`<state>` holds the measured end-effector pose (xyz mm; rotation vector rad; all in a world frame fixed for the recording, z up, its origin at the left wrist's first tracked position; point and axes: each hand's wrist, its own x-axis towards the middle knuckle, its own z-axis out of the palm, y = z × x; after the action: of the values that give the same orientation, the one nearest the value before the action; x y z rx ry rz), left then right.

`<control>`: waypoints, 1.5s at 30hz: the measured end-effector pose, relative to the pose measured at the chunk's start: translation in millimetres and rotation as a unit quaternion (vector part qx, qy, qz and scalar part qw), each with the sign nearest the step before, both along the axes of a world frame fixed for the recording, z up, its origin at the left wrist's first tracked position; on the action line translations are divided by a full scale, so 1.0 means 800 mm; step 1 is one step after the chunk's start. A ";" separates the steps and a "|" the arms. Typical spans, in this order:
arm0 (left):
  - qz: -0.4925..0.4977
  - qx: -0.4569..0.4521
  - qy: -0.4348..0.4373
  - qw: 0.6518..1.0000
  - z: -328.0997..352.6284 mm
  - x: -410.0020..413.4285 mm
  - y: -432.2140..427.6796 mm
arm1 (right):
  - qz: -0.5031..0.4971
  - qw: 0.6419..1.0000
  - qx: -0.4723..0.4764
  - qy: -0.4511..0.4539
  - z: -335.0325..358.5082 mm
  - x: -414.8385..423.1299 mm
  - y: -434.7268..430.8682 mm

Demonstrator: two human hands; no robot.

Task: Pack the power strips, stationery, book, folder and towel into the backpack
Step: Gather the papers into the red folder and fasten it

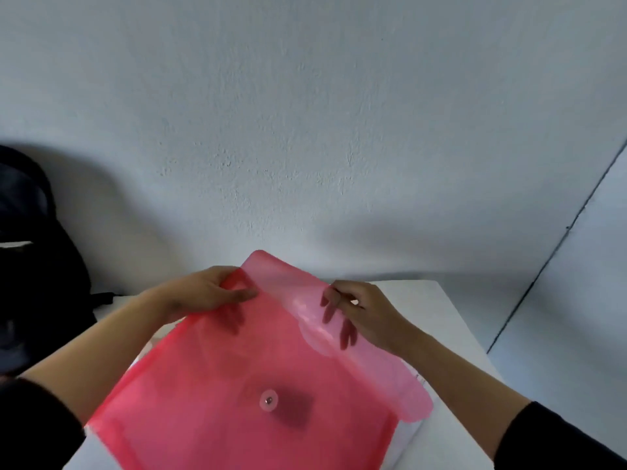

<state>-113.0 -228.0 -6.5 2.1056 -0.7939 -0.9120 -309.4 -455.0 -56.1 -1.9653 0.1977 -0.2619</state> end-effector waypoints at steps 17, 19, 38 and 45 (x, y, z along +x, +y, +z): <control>-0.005 0.192 -0.466 0.864 -0.084 -0.002 0.017 | -0.054 0.989 -0.061 0.122 -0.076 0.069 0.118; -0.037 0.132 -0.408 0.903 -0.102 -0.016 0.021 | -0.065 0.976 -0.163 0.127 -0.079 0.064 0.116; -0.061 0.146 -0.375 0.913 -0.151 -0.044 0.023 | -0.199 0.850 -0.308 0.377 -0.102 0.022 -0.072; -0.096 0.164 -0.356 0.915 -0.158 -0.050 0.022 | -0.179 0.872 -0.237 0.389 -0.094 0.028 -0.085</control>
<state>-152.9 -210.3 -132.8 2.7427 -1.2984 -0.3565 -287.0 -523.3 -131.0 -2.4241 1.1202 0.3012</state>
